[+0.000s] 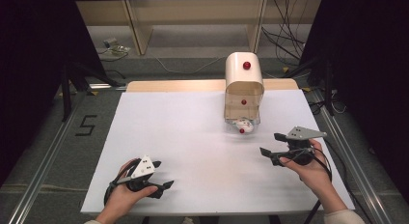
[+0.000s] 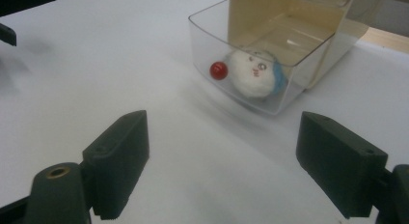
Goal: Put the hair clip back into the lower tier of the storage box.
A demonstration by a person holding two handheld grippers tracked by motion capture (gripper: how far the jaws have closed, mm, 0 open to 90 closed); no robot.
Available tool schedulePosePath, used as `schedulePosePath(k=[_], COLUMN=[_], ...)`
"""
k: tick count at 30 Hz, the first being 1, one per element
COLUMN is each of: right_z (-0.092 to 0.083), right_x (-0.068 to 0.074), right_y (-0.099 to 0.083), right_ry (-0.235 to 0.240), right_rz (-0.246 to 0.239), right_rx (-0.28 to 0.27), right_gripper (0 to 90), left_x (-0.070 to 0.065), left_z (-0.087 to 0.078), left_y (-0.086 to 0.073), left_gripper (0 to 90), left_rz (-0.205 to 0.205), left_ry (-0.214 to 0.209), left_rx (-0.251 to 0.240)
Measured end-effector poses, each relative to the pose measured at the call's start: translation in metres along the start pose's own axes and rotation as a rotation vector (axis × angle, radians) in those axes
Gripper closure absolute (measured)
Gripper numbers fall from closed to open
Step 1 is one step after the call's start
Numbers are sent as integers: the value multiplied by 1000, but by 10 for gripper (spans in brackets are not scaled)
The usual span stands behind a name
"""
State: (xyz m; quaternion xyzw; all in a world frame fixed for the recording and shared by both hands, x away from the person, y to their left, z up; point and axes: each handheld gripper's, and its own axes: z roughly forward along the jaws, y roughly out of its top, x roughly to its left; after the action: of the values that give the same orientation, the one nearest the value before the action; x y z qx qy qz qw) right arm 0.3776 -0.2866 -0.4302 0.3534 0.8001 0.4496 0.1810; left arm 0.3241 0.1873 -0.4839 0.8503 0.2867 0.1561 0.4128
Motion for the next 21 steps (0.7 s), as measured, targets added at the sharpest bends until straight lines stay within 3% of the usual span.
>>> schedulePosePath(k=[13, 21], right_z=[-14, -11], right_x=[10, 20], right_y=[-35, -52], right_ry=[-4, 23], right_rz=[18, 1], right_rx=[-27, -17], right_gripper=[201, 201], left_x=[-1, -1], left_z=[2, 1], left_y=[0, 0], left_gripper=[185, 185], left_rz=[-2, -3], left_ry=[-1, -2], left_rx=[4, -2])
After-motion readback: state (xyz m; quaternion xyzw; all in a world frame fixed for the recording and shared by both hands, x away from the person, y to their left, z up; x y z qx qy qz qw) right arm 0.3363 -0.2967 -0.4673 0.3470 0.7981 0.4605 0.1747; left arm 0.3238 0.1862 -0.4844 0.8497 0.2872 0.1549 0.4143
